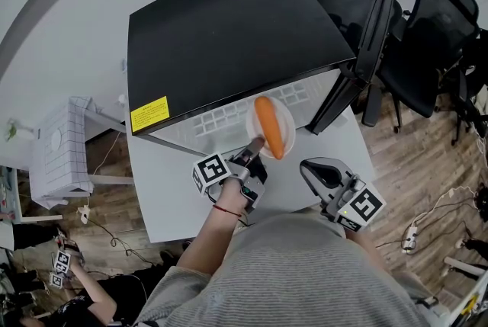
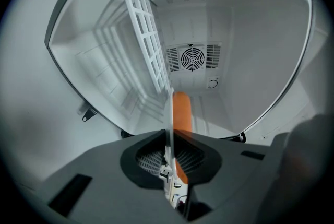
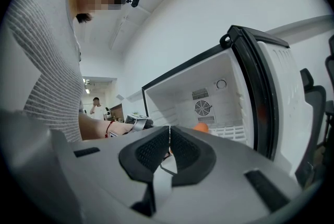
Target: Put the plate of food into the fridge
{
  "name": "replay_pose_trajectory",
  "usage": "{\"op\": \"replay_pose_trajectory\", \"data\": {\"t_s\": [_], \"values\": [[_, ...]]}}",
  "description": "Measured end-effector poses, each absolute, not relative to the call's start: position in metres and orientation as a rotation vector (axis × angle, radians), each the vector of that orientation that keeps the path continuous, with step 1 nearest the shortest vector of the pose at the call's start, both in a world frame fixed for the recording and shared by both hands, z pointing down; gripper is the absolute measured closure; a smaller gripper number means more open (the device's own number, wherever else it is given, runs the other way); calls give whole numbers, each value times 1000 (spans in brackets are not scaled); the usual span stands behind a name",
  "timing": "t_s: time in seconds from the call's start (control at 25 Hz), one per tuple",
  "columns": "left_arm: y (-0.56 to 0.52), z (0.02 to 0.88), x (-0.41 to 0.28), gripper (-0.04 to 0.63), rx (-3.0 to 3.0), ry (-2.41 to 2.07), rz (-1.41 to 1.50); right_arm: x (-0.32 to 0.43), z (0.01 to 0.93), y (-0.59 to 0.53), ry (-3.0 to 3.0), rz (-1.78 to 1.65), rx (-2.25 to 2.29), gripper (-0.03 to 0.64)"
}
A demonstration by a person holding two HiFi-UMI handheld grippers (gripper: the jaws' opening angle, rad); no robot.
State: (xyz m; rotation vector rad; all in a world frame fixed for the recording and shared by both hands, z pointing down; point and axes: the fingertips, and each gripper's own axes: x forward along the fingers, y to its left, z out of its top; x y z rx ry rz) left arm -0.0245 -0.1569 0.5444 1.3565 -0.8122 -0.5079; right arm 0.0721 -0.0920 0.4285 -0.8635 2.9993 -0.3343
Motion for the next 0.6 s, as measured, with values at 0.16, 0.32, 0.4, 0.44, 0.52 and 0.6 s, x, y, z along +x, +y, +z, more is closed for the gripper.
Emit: {"op": "replay_pose_trajectory", "data": {"t_s": [0.16,0.32,0.4,0.44,0.52,0.6], "values": [[-161,549,-26,552,1351,-821,-508,71,430,-94,3004,-338,-860,603],[-165,552,-27,552,1346,-826,-519,69,432,-95,3007,-341,-854,603],[-168,553,-28,552,1344,-831,-524,69,432,-95,3008,-343,-851,603],[-169,553,-29,552,1342,-833,-527,69,433,-95,3009,-345,-850,603],[-171,553,-31,552,1340,-839,-534,69,433,-95,3012,-348,-850,603],[-174,553,-33,552,1338,-844,-542,69,433,-95,3014,-353,-850,603]]}}
